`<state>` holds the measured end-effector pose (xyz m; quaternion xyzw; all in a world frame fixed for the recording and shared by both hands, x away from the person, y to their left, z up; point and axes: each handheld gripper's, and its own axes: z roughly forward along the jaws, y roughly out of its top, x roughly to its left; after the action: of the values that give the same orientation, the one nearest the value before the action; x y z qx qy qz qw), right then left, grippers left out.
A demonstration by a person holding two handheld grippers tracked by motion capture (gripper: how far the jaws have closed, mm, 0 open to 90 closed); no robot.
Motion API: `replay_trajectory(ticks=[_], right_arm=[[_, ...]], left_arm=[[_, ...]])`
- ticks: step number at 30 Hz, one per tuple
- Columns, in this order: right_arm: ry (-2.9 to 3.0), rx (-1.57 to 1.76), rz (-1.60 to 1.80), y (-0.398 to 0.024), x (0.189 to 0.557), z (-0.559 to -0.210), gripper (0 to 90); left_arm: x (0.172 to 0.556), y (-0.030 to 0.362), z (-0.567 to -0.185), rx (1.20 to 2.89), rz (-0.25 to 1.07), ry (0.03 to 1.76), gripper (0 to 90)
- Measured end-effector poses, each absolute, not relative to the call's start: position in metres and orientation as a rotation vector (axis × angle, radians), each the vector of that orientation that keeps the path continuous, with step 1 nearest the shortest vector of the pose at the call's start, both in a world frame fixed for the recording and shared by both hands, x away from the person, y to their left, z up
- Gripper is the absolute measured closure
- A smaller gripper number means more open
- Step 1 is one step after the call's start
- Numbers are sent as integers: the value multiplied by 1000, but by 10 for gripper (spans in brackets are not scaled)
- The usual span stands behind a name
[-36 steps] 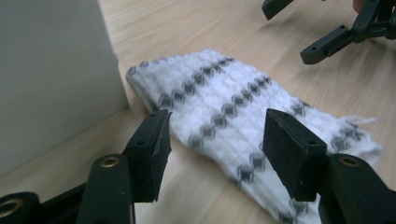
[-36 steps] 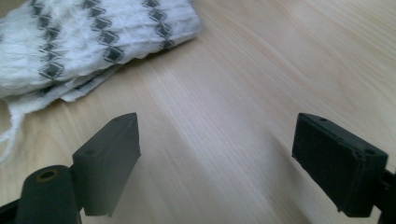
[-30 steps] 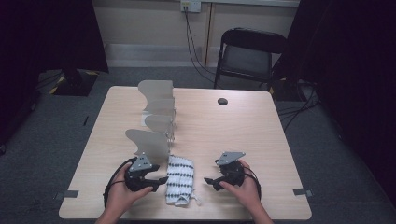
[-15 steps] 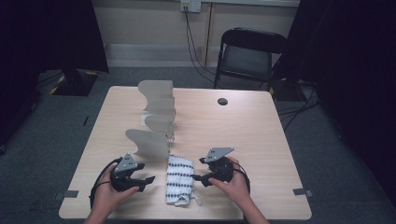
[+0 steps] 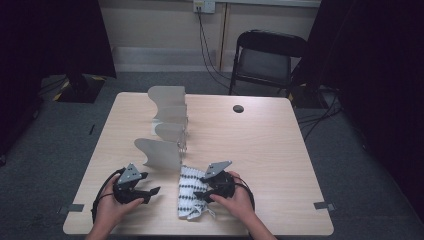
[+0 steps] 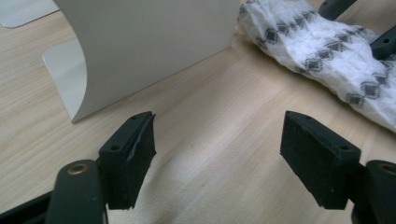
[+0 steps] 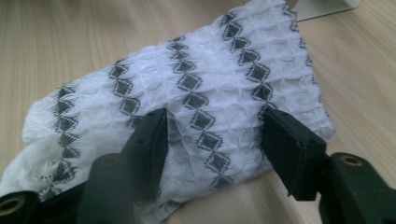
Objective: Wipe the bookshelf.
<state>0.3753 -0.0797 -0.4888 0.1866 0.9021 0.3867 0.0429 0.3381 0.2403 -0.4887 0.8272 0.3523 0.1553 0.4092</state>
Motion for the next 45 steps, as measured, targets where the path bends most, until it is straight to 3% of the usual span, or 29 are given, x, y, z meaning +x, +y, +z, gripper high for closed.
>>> replay_trajectory(ticks=[9,23,29,39,45], right_arm=[[2731,643,1169,-94,380,-488,602],[2688,774,1099,-139,382,-484,609],[2669,805,1105,-147,381,-480,498],[2638,795,1185,-125,397,-450,318],[2633,740,1193,-112,406,-440,275]], left_arm=[[339,244,-490,2072,418,887,233],[339,246,-491,2080,432,883,223],[338,244,-492,2086,426,888,222],[336,244,-492,2080,422,884,221],[335,245,-491,2077,420,884,219]])
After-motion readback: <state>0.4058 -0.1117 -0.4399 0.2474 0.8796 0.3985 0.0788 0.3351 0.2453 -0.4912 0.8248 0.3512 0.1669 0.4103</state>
